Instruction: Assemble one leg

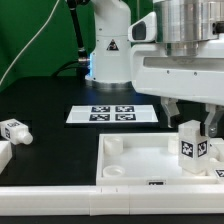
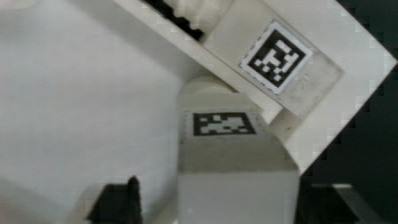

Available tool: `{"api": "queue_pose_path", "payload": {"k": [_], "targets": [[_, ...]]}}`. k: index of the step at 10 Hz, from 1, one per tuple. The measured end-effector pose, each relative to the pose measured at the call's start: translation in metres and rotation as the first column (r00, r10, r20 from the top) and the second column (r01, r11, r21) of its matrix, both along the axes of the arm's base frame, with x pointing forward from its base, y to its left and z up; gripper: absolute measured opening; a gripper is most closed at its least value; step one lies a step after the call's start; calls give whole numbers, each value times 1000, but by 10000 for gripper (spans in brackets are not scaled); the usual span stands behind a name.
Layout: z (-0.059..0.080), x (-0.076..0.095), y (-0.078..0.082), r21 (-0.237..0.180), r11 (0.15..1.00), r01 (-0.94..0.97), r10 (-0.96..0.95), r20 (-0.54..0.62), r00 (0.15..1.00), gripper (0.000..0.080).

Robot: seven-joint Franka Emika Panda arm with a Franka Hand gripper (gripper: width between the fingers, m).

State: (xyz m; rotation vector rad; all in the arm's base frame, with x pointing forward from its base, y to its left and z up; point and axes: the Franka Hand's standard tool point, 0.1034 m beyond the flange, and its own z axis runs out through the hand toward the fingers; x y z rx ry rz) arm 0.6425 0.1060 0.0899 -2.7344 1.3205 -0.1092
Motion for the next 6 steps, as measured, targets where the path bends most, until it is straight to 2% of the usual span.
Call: {"api": "queue_pose_path", "payload": {"k": [1,2,3,4,6], "targets": [[0,0,0,-6,999,-46,46,3,999,549],[0,0,0,-11,996,-87,87,5,996,549],[-1,0,1,-18,990,-139,139,6,990,633],[-2,-1,6,-42,951,-307,307,14,951,645],[-1,0,6,-66,858,-510,512,10,859,649]]}}
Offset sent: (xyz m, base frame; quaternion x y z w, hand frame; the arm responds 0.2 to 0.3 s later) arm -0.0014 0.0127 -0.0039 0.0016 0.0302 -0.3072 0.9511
